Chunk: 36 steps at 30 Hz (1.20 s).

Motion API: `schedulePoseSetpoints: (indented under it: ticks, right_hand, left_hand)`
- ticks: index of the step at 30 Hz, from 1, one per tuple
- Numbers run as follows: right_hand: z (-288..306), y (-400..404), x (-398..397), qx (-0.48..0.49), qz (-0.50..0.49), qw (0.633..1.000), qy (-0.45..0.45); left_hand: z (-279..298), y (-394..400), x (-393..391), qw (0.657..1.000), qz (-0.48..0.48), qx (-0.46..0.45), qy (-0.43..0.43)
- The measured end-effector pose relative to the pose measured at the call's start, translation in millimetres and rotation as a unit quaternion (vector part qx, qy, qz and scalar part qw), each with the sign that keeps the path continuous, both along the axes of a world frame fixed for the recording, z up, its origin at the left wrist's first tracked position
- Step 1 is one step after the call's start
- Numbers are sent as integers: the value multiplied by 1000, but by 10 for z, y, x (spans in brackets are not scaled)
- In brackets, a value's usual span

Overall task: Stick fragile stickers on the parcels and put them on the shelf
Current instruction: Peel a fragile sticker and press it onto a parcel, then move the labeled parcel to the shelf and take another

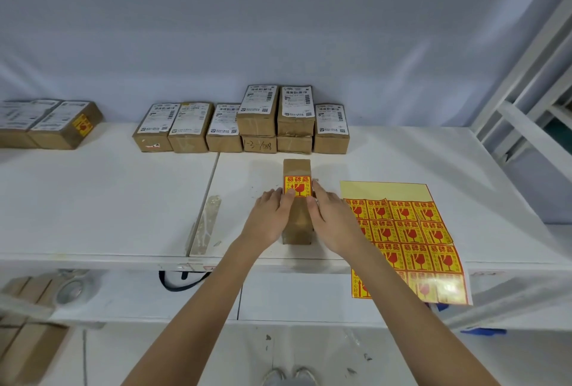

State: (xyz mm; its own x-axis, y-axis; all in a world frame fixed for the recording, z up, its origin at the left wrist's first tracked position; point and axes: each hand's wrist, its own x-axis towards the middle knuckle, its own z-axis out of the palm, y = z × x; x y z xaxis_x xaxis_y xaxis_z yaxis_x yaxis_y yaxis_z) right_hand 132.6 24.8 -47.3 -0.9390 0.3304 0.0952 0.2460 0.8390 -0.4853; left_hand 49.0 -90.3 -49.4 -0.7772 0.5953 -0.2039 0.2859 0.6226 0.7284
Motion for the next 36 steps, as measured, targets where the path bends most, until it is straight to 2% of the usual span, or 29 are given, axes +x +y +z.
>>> schedulePoseSetpoints:
  ticks: [7,11,16,19,23,27,33,36]
  right_hand:
    - [-39,56,-20,-81,16,994,76]
    - [13,58,-48,-98,27,993,63]
    - [143,10,-207,-105,32,994,13]
    - [215,-14,-421,-52,17,998,5]
    - [368,0,-835,26,12,1000,9]
    - [583,-72,-1220,97,23,995,21]
    - [863,-189,-1679,179,10,983,28]
    - [905,-200,-1910,210,-8,978,-11]
  left_hand:
    - [35,23,92,985,59,127,-99]
    - [102,46,29,963,135,181,-150]
    - [246,-111,-141,933,214,172,-234]
    - [302,-245,-266,939,239,139,-202]
    - [415,-377,-450,934,281,149,-165]
    - [530,-493,-709,938,308,132,-92]
    - [810,-703,-1153,950,309,-28,45]
    - [933,-747,-1377,943,304,-101,92]
